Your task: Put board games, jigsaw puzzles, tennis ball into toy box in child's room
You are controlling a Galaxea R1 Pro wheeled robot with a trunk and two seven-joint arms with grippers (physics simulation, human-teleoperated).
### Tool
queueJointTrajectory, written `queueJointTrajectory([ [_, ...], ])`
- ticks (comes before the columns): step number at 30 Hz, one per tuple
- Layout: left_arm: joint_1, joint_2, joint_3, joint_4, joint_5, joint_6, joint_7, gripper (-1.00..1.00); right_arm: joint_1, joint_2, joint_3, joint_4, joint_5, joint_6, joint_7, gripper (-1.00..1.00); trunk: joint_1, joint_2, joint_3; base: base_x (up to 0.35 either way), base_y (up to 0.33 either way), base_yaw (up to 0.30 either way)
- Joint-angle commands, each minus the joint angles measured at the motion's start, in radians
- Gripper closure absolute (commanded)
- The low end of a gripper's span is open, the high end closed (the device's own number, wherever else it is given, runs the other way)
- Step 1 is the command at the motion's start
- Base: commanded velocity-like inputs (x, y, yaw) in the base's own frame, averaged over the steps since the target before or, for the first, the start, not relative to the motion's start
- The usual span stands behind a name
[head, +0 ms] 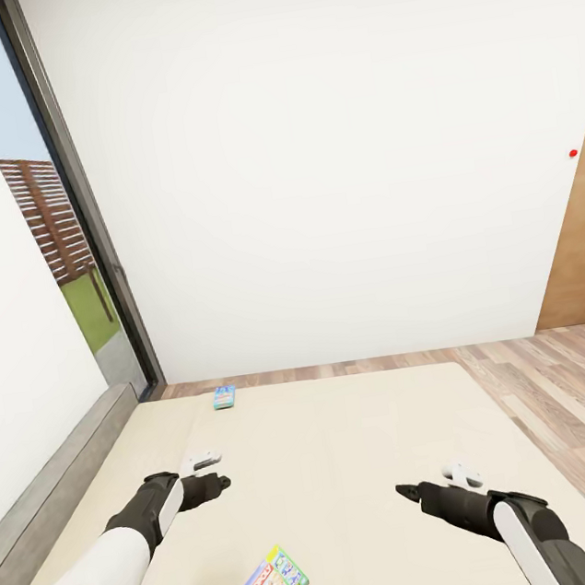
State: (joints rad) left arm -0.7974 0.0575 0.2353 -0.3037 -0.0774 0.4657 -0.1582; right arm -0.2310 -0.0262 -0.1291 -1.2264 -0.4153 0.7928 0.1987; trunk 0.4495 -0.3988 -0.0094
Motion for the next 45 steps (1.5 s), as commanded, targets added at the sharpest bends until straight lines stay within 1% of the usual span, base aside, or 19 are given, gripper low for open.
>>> queueJointTrajectory([
  [1,0.000,-0.001,0.007,-0.002,-0.008,0.005,-0.006,-1.00,-0.001,0.000,-0.001,0.002,0.004,0.005,0.007,-1.00,0.000,-0.001,-0.001,0.000,0.000,0.000],
  [3,0.000,-0.001,0.007,-0.002,-0.008,0.005,-0.006,-1.00,-0.001,0.000,0.000,0.004,0.004,0.005,0.007,-1.00,0.000,-0.001,-0.001,0.000,0.000,0.000],
  [5,-0.012,-0.012,0.005,-0.013,-0.007,0.017,-0.018,-1.00,-0.012,0.012,0.010,-0.008,0.006,-0.006,-0.004,-1.00,0.000,-0.001,-0.001,0.000,0.000,0.000],
  [7,-0.023,-0.024,0.005,-0.017,-0.007,0.028,-0.020,-1.00,-0.023,0.022,0.010,-0.019,0.006,-0.017,-0.016,-1.00,0.000,-0.001,-0.001,0.000,0.000,0.000],
  [8,-0.029,-0.029,0.005,-0.017,-0.007,0.034,-0.020,-1.00,-0.029,0.022,0.010,-0.024,0.006,-0.023,-0.021,-1.00,0.000,-0.001,-0.001,0.000,0.000,0.000],
  [10,-0.034,-0.028,0.005,-0.017,-0.007,0.036,-0.019,-1.00,-0.038,0.022,0.010,-0.036,0.006,-0.034,-0.032,-1.00,0.000,-0.001,-0.001,0.000,0.000,0.000],
  [13,-0.022,-0.030,0.005,-0.008,-0.006,0.039,-0.018,-1.00,-0.035,0.030,0.011,-0.050,0.006,-0.051,-0.049,-1.00,0.000,-0.001,-0.001,0.000,0.000,0.000],
  [14,-0.016,-0.031,0.006,-0.003,-0.005,0.042,-0.017,-1.00,-0.034,0.036,0.014,-0.047,0.006,-0.056,-0.055,-1.00,0.000,-0.001,-0.001,0.000,0.000,0.000],
  [20,0.000,-0.033,0.004,0.004,-0.003,0.047,-0.016,-1.00,-0.033,0.044,0.023,-0.043,0.006,-0.090,-0.088,-1.00,0.000,-0.001,-0.001,0.000,0.000,0.000],
  [30,0.004,-0.034,0.004,0.006,0.000,0.048,-0.014,-1.00,-0.031,0.046,0.026,-0.041,0.005,-0.146,-0.144,-1.00,0.000,-0.001,-0.001,0.000,0.000,0.000],
  [37,0.004,-0.033,0.005,0.006,-0.001,0.048,-0.014,-1.00,-0.031,0.054,0.025,-0.041,0.004,-0.185,-0.184,-1.00,0.000,-0.001,-0.001,0.000,0.000,0.000],
  [45,0.004,-0.033,0.004,0.006,0.000,0.047,-0.010,-1.00,-0.032,0.056,0.026,-0.041,0.005,-0.230,-0.228,-1.00,0.000,-0.001,-0.010,0.000,0.000,0.000],
])
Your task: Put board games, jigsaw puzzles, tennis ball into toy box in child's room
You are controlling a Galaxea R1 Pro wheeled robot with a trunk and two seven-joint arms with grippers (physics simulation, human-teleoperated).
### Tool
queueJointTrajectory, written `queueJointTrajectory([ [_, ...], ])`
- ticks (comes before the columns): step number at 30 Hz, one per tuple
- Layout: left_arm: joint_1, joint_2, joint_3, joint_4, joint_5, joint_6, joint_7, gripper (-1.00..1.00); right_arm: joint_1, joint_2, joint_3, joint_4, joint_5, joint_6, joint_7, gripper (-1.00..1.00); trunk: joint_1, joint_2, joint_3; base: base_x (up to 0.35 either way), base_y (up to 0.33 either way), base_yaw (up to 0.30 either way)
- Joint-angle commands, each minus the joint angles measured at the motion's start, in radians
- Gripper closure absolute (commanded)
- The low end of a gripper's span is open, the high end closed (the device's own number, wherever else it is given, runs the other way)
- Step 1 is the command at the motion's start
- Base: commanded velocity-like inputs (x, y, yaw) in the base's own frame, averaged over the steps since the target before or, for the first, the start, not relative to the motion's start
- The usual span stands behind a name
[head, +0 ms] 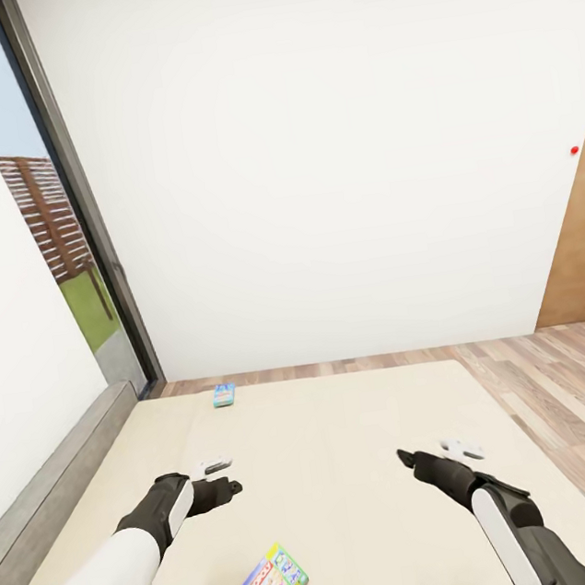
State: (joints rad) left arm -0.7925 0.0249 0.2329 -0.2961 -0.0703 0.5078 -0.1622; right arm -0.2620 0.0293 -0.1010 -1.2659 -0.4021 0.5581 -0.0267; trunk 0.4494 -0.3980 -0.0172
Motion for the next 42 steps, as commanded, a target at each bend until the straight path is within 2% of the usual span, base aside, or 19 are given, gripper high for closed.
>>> queueJointTrajectory([
  [1,-0.001,0.000,0.007,-0.002,-0.007,0.005,-0.006,-1.00,-0.001,0.001,-0.002,-0.001,-0.008,-0.001,-0.009,-1.00,0.001,-0.002,-0.003,0.000,0.000,0.000],
  [8,-0.001,-0.002,0.011,-0.002,-0.006,0.004,0.000,-1.00,-0.001,-0.007,-0.002,-0.002,-0.006,-0.011,-0.048,-1.00,0.001,-0.002,-0.015,0.000,0.000,0.000],
  [9,-0.002,-0.005,0.011,-0.002,-0.007,0.006,0.001,-1.00,-0.002,-0.008,-0.001,-0.003,-0.006,-0.011,-0.491,-1.00,0.001,-0.002,-0.016,0.000,0.000,0.000],
  [13,-0.015,-0.015,0.011,-0.008,-0.006,0.038,0.020,-1.00,-0.001,-0.005,-0.001,-0.006,-0.005,-0.008,-0.492,-1.00,0.001,-0.002,-0.023,0.000,0.000,0.000],
  [17,-0.042,-0.020,0.010,-0.034,-0.005,0.101,0.080,-1.00,-0.001,-0.006,0.000,-0.018,-0.004,0.003,-0.493,-1.00,0.001,-0.002,-0.029,0.000,0.000,0.000],
  [20,-0.064,-0.026,0.011,-0.074,-0.004,0.141,0.127,-1.00,-0.001,-0.007,0.009,-0.053,-0.004,0.056,-0.492,-1.00,0.001,-0.002,-0.034,0.000,0.000,0.000],
  [25,-0.105,-0.035,0.011,-0.095,-0.003,0.187,0.162,-1.00,0.000,-0.011,0.019,-0.147,-0.011,0.140,-0.492,-1.00,0.001,-0.002,-0.043,0.000,0.000,0.000],
  [30,-0.142,-0.042,0.011,-0.100,-0.003,0.202,0.171,-1.00,0.001,-0.012,0.021,-0.192,-0.014,0.193,-0.492,-1.00,0.001,-0.002,-0.051,0.000,0.000,0.000],
  [35,-0.174,-0.047,0.011,-0.101,-0.004,0.206,0.184,-1.00,0.001,-0.013,0.022,-0.201,-0.015,0.213,-0.492,-1.00,0.001,-0.002,-0.059,0.000,0.000,0.000],
  [38,-0.187,-0.048,0.012,-0.101,-0.003,0.207,0.199,-1.00,0.001,-0.013,0.022,-0.204,-0.015,0.223,-0.492,-1.00,0.001,-0.002,-0.064,0.000,0.000,0.000],
  [39,-0.197,-0.049,0.012,-0.101,-0.002,0.209,0.225,-1.00,0.001,-0.014,0.022,-0.202,-0.017,0.239,-0.492,-1.00,0.001,-0.002,-0.066,0.000,0.000,0.000],
  [42,-0.199,-0.052,0.012,-0.101,-0.002,0.210,0.234,-1.00,0.001,-0.014,0.022,-0.204,-0.017,0.243,-0.491,-1.00,0.001,-0.002,-0.071,0.000,0.000,0.000],
])
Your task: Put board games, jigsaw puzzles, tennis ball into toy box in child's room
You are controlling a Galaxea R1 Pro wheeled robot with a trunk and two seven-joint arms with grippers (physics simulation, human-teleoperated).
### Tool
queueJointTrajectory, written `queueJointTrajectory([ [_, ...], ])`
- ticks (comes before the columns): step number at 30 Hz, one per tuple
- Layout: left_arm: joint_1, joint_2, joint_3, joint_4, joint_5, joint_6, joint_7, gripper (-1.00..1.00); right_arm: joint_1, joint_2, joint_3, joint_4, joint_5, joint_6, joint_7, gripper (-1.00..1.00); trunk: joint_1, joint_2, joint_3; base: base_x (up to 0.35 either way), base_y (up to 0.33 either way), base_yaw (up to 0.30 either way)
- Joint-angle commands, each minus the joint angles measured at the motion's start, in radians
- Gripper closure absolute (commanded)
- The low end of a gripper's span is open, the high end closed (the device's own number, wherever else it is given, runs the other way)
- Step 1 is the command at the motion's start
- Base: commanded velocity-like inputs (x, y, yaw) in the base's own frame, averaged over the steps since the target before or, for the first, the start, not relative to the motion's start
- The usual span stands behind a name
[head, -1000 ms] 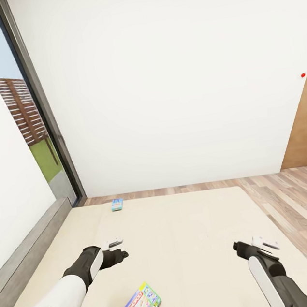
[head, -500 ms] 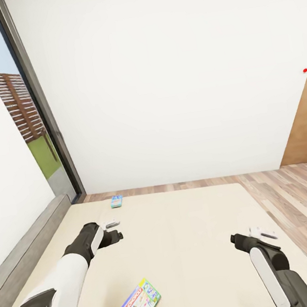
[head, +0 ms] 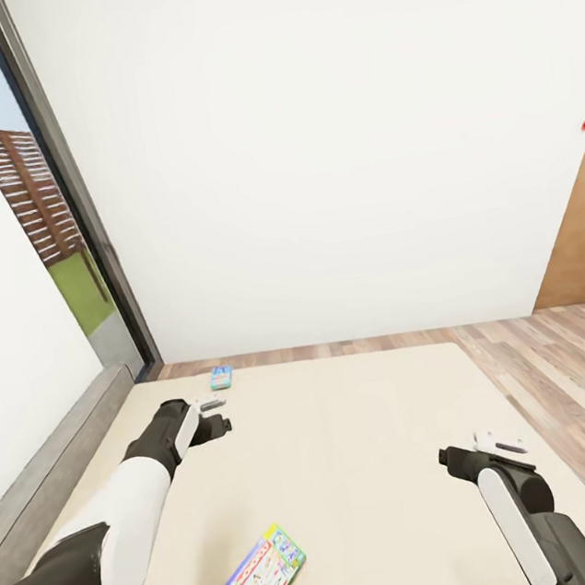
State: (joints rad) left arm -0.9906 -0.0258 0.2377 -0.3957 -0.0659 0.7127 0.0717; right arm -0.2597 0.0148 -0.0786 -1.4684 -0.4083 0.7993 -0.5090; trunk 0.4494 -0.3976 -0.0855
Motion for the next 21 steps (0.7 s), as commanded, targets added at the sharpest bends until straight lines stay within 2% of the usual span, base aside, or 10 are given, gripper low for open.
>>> queueJointTrajectory([
  [1,-0.001,-0.002,0.008,-0.002,-0.006,0.005,0.002,-1.00,-0.001,0.000,-0.001,-0.002,-0.011,0.003,-0.008,-1.00,0.001,-0.002,-0.004,0.000,0.000,0.000],
  [6,-0.003,-0.005,0.008,-0.002,-0.006,0.005,0.008,-1.00,-0.001,-0.001,-0.002,-0.011,-0.011,0.007,0.016,-1.00,0.001,-0.002,-0.012,0.000,0.000,0.000],
  [10,-0.003,-0.007,0.008,-0.002,-0.006,0.005,0.009,-1.00,0.010,-0.004,-0.009,-0.041,-0.015,0.020,0.114,-1.00,0.001,-0.002,-0.019,0.000,0.000,0.000],
  [11,-0.003,-0.007,0.008,-0.002,-0.006,0.005,0.010,-1.00,0.016,-0.007,-0.012,-0.047,-0.021,0.031,0.167,-1.00,0.001,-0.002,-0.021,0.000,0.000,0.000],
  [14,-0.002,-0.007,0.008,-0.002,-0.006,0.005,0.010,-1.00,0.022,-0.017,-0.026,-0.053,-0.031,0.050,0.261,-1.00,0.001,-0.002,-0.025,0.000,0.000,0.000],
  [15,-0.003,-0.008,0.008,-0.002,-0.006,0.005,0.010,-1.00,0.025,-0.029,-0.040,-0.055,-0.039,0.062,0.335,-1.00,0.001,-0.002,-0.027,0.000,0.000,0.000],
  [19,-0.003,-0.009,0.008,-0.002,-0.006,0.005,0.010,-1.00,0.029,-0.063,-0.067,-0.057,-0.055,0.090,0.509,-1.00,0.001,-0.002,-0.034,0.000,0.000,0.000],
  [20,-0.003,-0.009,0.008,-0.002,-0.006,0.005,0.011,-1.00,0.030,-0.082,-0.078,-0.057,-0.060,0.104,0.605,-1.00,0.001,-0.002,-0.035,0.000,0.000,0.000],
  [21,-0.003,-0.009,0.008,-0.001,-0.006,0.005,0.011,-1.00,0.031,-0.092,-0.083,-0.057,-0.062,0.110,0.654,-1.00,0.001,-0.002,-0.037,0.000,0.000,0.000],
])
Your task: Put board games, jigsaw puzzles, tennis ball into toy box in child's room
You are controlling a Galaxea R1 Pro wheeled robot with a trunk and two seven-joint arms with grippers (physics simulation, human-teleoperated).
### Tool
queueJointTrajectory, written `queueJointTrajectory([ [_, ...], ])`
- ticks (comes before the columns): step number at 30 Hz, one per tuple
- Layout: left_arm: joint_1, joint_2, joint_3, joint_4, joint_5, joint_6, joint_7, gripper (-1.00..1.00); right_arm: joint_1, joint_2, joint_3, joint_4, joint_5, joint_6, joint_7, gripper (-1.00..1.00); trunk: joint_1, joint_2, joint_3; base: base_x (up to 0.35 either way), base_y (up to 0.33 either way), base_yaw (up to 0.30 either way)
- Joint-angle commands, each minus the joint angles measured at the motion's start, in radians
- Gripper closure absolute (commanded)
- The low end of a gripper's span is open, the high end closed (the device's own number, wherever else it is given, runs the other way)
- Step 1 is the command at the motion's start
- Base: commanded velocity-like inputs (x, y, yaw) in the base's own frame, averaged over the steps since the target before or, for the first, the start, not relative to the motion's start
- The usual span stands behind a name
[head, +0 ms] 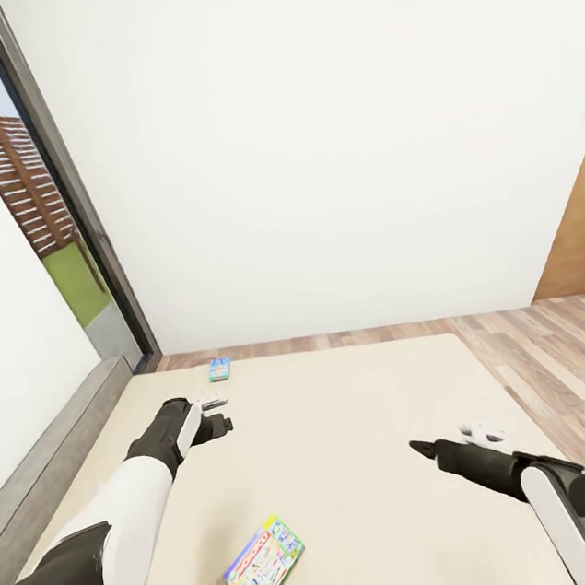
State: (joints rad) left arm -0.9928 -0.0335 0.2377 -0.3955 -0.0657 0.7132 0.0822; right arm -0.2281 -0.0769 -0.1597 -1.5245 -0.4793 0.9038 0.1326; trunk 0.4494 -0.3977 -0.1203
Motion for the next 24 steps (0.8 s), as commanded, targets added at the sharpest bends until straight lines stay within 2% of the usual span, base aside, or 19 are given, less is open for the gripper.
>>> queueJointTrajectory([
  [1,-0.001,-0.001,0.008,-0.002,-0.006,0.005,0.000,-1.00,0.000,-0.011,-0.008,0.000,0.008,0.010,0.061,-1.00,0.001,-0.002,-0.004,0.000,0.000,0.000],
  [4,-0.001,-0.004,0.008,-0.002,-0.006,0.005,0.000,-1.00,0.006,-0.041,-0.029,0.002,0.006,0.020,0.203,-1.00,0.001,-0.002,-0.009,0.000,0.000,0.000],
  [5,-0.001,-0.007,0.008,-0.002,-0.006,0.005,0.001,-1.00,0.010,-0.058,-0.044,0.005,0.005,0.025,0.289,-1.00,0.001,-0.002,-0.011,0.000,0.000,0.000],
  [8,-0.001,-0.012,0.008,-0.002,-0.006,0.005,0.001,-1.00,0.014,-0.076,-0.064,0.008,0.003,0.029,0.396,-1.00,0.001,-0.002,-0.015,0.000,0.000,0.000],
  [9,-0.002,-0.015,0.008,-0.002,-0.006,0.005,0.001,-1.00,0.016,-0.084,-0.077,0.009,0.003,0.031,0.453,-1.00,0.001,-0.002,-0.017,0.000,0.000,0.000],
  [10,-0.002,-0.017,0.008,-0.002,-0.006,0.005,0.001,-1.00,0.017,-0.087,-0.083,0.009,0.003,0.032,0.477,-1.00,0.001,-0.002,-0.019,0.000,0.000,0.000],
  [15,-0.021,-0.030,0.008,-0.002,-0.006,0.014,0.003,-1.00,0.027,-0.095,-0.106,0.009,0.003,0.035,0.562,-1.00,0.001,-0.002,-0.027,0.000,0.000,0.000],
  [24,-0.075,-0.050,0.008,-0.001,-0.006,0.071,0.020,-1.00,0.033,-0.098,-0.114,0.011,0.003,0.035,0.593,-1.00,0.001,-0.002,-0.042,0.000,0.000,0.000],
])
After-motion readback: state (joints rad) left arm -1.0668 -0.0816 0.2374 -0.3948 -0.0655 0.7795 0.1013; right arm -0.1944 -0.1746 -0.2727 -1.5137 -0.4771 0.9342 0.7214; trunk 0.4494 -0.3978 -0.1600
